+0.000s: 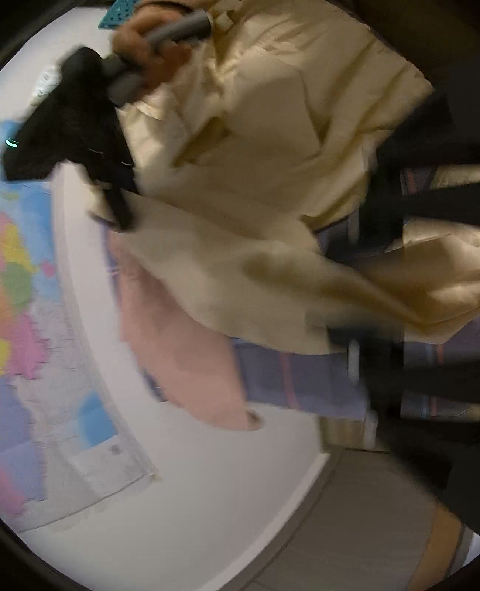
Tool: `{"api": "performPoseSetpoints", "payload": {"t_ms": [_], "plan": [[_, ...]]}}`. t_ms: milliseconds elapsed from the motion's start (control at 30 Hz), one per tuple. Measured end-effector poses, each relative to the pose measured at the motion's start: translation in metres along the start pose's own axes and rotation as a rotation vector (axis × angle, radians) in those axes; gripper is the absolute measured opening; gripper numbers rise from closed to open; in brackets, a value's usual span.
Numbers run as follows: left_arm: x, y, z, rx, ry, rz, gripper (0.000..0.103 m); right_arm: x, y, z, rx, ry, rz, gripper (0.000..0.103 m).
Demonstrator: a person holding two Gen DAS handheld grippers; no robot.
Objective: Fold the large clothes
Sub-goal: 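Grasp the cream shirt front with the left gripper and lift it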
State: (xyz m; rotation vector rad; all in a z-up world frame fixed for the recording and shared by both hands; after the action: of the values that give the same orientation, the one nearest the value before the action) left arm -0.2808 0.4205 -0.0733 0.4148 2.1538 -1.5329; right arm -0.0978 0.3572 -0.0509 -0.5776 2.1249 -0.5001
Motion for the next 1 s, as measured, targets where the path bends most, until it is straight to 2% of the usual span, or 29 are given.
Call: {"api": "performPoseSetpoints", "payload": {"t_ms": [67, 133, 200, 267, 367, 433, 467, 500, 533, 567, 600, 633, 700, 767, 800, 833, 867, 900, 933, 1000], "plan": [[-0.006, -0.005, -0.006, 0.041, -0.051, 0.008, 0.004, 0.009, -0.009, -0.012, -0.032, -0.027, -0.011, 0.06], [-0.019, -0.023, -0.013, 0.086, -0.095, 0.053, 0.004, 0.03, -0.016, -0.035, -0.083, -0.11, -0.037, 0.07], [-0.034, -0.04, -0.016, 0.112, -0.097, 0.112, 0.004, 0.065, -0.016, -0.067, -0.156, -0.212, -0.099, 0.073], [-0.047, -0.05, -0.014, 0.125, -0.087, 0.141, 0.004, 0.093, -0.005, -0.089, -0.183, -0.277, -0.161, 0.074], [-0.059, -0.048, -0.007, 0.121, -0.065, 0.133, 0.004, 0.133, 0.024, -0.121, -0.234, -0.348, -0.259, 0.083], [-0.061, -0.043, -0.002, 0.121, -0.062, 0.116, 0.004, 0.145, 0.038, -0.136, -0.27, -0.363, -0.263, 0.092], [-0.062, -0.041, 0.0, 0.124, -0.059, 0.111, 0.004, 0.148, 0.048, -0.138, -0.251, -0.358, -0.259, 0.092], [-0.064, -0.04, 0.002, 0.129, -0.063, 0.107, 0.004, 0.148, 0.056, -0.138, -0.242, -0.346, -0.257, 0.087], [-0.065, -0.039, -0.001, 0.136, -0.068, 0.106, 0.004, 0.148, 0.065, -0.138, -0.232, -0.328, -0.253, 0.072], [-0.066, -0.039, 0.0, 0.146, -0.072, 0.106, 0.004, 0.148, 0.073, -0.136, -0.208, -0.313, -0.253, 0.062], [-0.069, -0.039, 0.001, 0.153, -0.077, 0.108, 0.004, 0.147, 0.081, -0.134, -0.199, -0.299, -0.269, 0.046], [-0.07, -0.04, 0.001, 0.156, -0.079, 0.109, 0.004, 0.147, 0.082, -0.135, -0.216, -0.289, -0.27, 0.031], [-0.076, -0.045, 0.004, 0.175, -0.08, 0.119, 0.004, 0.14, 0.071, -0.138, -0.253, -0.277, -0.244, 0.015], [-0.087, -0.055, 0.006, 0.202, -0.088, 0.14, 0.005, 0.128, 0.045, -0.143, -0.323, -0.252, -0.22, 0.013], [-0.094, -0.062, 0.006, 0.229, -0.098, 0.152, 0.01, 0.119, 0.02, -0.147, -0.345, -0.267, -0.189, 0.012], [-0.103, -0.074, 0.007, 0.3, -0.112, 0.177, 0.023, 0.114, 0.0, -0.149, -0.352, -0.287, -0.159, 0.012], [-0.11, -0.086, 0.011, 0.361, -0.111, 0.208, 0.031, 0.107, -0.026, -0.15, -0.352, -0.308, -0.124, 0.012], [-0.121, -0.103, 0.013, 0.395, -0.104, 0.272, 0.047, 0.097, -0.059, -0.147, -0.333, -0.319, -0.081, 0.012], [-0.126, -0.114, 0.015, 0.402, -0.098, 0.314, 0.055, 0.093, -0.082, -0.142, -0.308, -0.32, -0.053, 0.012], [-0.134, -0.133, 0.022, 0.437, -0.066, 0.391, 0.06, 0.086, -0.126, -0.128, -0.222, -0.322, -0.007, 0.012]]}}
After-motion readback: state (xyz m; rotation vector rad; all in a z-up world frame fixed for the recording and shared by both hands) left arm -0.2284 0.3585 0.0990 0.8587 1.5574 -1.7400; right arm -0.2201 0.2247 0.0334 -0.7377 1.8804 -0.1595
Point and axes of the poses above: each gripper's, at about its wrist camera, not at the fingertips, and y roughly the way its jaws point, z to its right, x to its underside, the point moved 6 cm from there along y, roughly the way its jaws point, and after that the axes turned 3 degrees about y, right-handed, at the moved point
